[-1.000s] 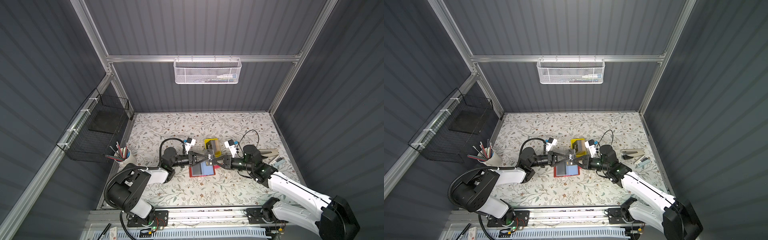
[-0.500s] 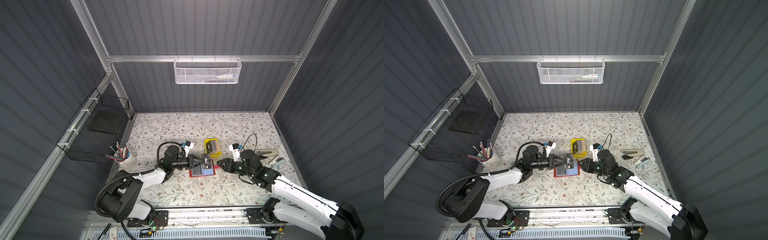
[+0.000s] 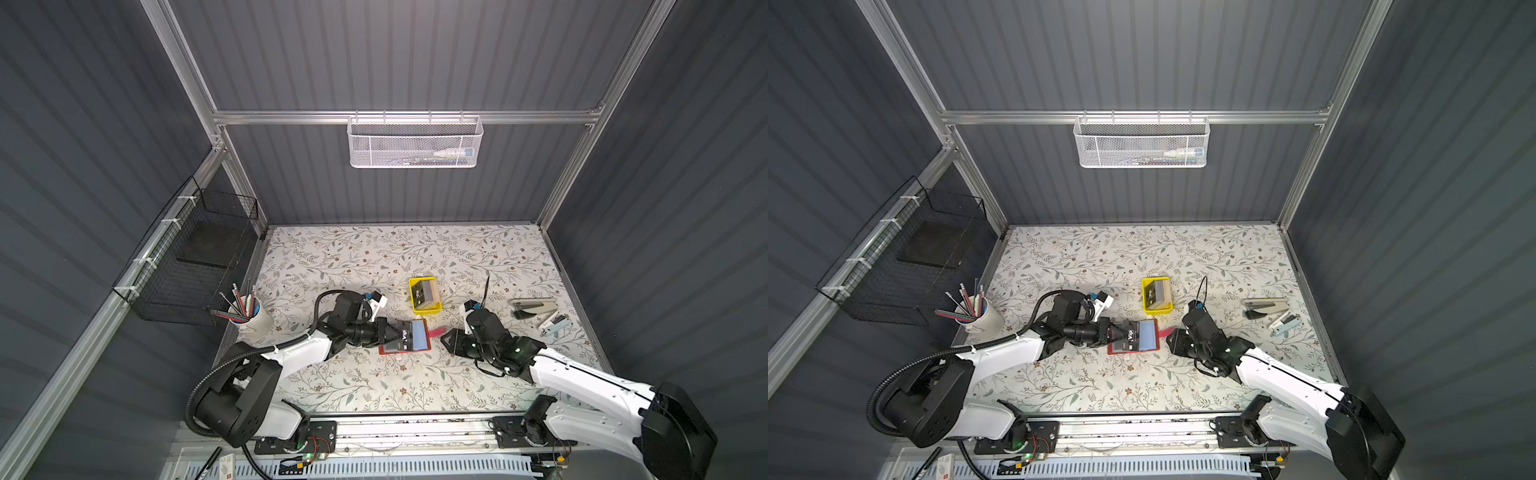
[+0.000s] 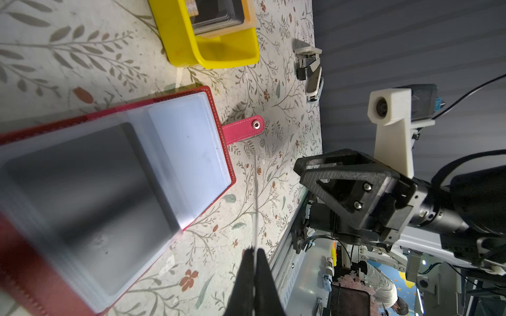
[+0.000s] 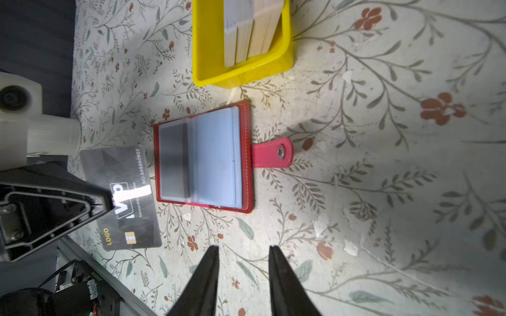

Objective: Insert credit cards into a card holder
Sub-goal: Pick up the credit card from the storage box, then insert the credit card into the card slot.

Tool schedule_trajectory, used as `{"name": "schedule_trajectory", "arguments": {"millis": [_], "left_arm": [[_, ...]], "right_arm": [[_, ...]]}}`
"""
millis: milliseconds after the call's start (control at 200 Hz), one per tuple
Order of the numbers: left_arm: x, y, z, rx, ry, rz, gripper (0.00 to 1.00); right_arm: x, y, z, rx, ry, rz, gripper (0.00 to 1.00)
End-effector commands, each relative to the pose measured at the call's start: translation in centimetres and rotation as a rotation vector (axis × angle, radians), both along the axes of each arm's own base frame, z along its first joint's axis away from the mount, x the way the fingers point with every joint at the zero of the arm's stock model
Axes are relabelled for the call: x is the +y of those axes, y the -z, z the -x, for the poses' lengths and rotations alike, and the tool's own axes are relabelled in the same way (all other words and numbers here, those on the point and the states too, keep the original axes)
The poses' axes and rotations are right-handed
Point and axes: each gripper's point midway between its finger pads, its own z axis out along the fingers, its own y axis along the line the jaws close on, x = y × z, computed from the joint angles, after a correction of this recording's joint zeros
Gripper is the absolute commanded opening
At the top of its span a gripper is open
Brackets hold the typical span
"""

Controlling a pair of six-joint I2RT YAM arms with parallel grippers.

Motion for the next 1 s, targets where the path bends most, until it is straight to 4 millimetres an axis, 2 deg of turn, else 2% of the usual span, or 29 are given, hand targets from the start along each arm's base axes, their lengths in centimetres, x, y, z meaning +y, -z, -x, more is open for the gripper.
{"name": "schedule_trajectory", "arguments": {"millis": [0,50,85,475,710,996], "left_arm": [[0.1,0.0,-0.8,-0.029,-0.006,-0.022,0.00],[0.2,0.2,-0.7,-0.031,-0.008,-0.026,0.00],[0.2,0.2,-0.7,-0.032,-0.008,-0.032,0.00],[0.6,2.1,-0.7,-0.031,0.010,-0.084,0.00],[0.9,1.7,-1.1,-0.031,0.011,-0.139,0.00],[1.5,2.0,-0.6,0.007,0.004,-0.170,0.00]], "right_arm": [[0.1,0.8,0.1,0.016,0.004,0.010,0.34],[0.4,0.6,0.0,0.013,-0.002,-0.004,0.34],[0.3,1.6,0.1,0.040,-0.003,0.018,0.34],[0.7,4.3,0.1,0.072,-0.025,0.048,0.32],[1.2,4.4,-0.3,0.076,-0.034,0.040,0.32],[1.8,4.4,-0.6,0.071,-0.039,0.021,0.31]]}}
